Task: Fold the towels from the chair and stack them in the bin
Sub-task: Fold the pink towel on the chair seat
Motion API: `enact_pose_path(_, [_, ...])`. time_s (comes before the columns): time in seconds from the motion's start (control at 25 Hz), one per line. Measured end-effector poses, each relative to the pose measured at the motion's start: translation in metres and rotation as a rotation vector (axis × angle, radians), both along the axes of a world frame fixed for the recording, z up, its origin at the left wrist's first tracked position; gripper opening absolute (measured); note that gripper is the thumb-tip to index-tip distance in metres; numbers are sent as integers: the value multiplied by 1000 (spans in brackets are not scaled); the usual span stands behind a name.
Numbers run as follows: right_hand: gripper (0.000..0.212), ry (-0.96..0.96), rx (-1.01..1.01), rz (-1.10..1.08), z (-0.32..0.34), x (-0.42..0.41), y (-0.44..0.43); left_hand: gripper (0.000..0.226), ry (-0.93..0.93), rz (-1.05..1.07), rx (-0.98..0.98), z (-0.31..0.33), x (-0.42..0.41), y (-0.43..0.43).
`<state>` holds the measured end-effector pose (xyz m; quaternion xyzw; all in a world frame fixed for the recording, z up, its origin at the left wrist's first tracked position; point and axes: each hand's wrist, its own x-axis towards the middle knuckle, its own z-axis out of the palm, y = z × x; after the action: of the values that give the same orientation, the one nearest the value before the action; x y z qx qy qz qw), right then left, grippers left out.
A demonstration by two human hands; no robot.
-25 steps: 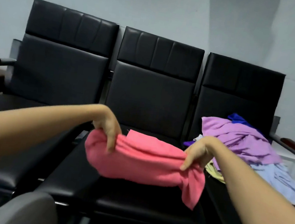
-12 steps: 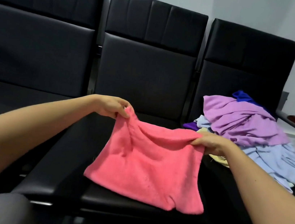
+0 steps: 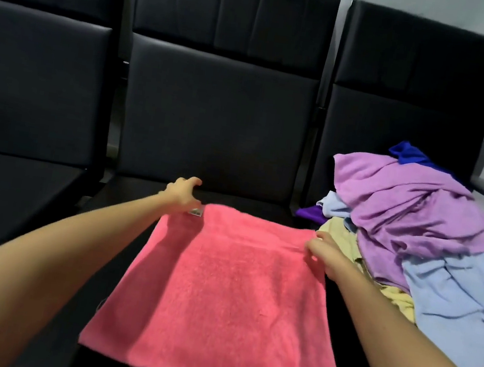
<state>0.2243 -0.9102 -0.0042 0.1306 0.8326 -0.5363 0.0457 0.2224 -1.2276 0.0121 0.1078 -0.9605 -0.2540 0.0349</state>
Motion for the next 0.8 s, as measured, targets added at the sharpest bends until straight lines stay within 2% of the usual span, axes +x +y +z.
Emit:
enact_pose_path(0.08, [55,78,243,12,-4,-12,-5,55,-55,-48,-195,-22,-10,17])
enact_pose_path(0.16, [60,197,538,174,-3,-20,-14,54,-113,-180,-311,-39,-15,30])
enact_pose_path(0.2, [59,193,629,296,-3,-22,-21,55,-136,-212,-339,-46,-17,30])
enact_pose_path(0.28, [55,39,802,513,-12,-16,-35,55,-144,-231,-375,-54,-11,25])
enact_pose_path(0.36, [54,-76,955,595,-25,-6,-44,53,-145,-258,-386,-57,1,18])
enact_pose_path(0.44, [53,-46,1014,570,-26,3,-50,47,-71,-259,-337,-58,12,15])
enact_pose_path(0.6, [38,168,969,410,-12,17,-55,37,123,-180,-301,-59,38,7])
enact_pose_path(0.68, [42,99,994,474,-10,21,-55,36,94,-156,-315,-58,52,7])
enact_pose_path(0.8, [49,-48,1100,692,6,26,-56,28,-64,-123,-272,-35,68,7])
